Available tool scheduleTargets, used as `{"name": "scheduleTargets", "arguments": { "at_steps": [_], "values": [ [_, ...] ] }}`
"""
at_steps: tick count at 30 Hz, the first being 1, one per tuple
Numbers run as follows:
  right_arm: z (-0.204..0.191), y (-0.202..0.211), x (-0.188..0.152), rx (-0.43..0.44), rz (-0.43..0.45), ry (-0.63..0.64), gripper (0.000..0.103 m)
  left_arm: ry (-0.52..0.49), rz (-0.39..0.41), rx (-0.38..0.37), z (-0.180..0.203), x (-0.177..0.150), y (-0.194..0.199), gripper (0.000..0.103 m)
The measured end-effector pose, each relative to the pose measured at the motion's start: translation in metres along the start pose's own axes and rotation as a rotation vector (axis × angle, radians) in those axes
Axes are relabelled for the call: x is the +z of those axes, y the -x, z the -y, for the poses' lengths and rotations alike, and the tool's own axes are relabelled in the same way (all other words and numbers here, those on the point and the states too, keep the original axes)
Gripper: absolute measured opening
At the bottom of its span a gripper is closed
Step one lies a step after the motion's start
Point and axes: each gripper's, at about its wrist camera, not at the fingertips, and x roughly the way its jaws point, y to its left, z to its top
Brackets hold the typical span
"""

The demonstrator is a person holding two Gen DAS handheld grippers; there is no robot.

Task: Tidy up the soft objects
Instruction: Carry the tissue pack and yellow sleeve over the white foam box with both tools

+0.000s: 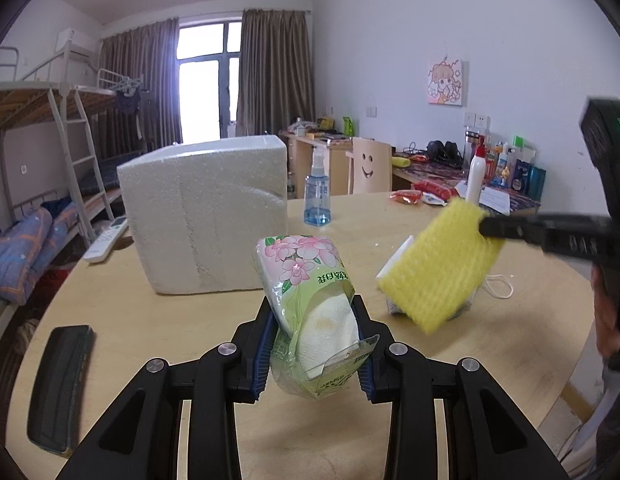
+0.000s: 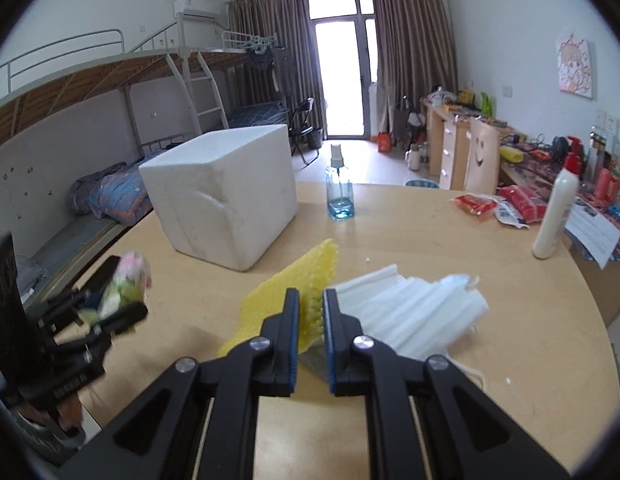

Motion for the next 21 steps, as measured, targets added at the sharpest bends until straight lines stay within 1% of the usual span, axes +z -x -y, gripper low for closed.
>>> {"name": "scheduleTargets", "arguments": {
  "at_steps": [3, 6, 9, 18, 21],
  "values": [
    [-0.003, 0.005, -0.017, -0.007, 0.017, -0.012, 0.014, 0.006, 0.005, 0.006, -0.001, -0.001, 0.004, 0.037],
    [-0.004, 0.006, -0.028, -0.009, 0.018, -0.027, 0.014, 0.008, -0.006, -0.001, -0.002, -0.001, 0.006, 0.037],
    [-0.003, 0.006, -0.034, -0.011, 0.013, -0.047, 0.014, 0.007, 0.004, 0.013, -0.003, -0.001, 0.009, 0.037],
    [-0.015, 0.018, -0.031, 0.023, 0.063, -0.031, 0.014, 0.017, 0.04, 0.066, -0.013, 0.007, 0.021, 0.037],
    [-0.024, 0.015, -0.028, 0.047, 0.069, -0.017, 0.014, 0.019, 0.063, 0.1, -0.021, 0.009, 0.031, 0.037]
  ]
}}
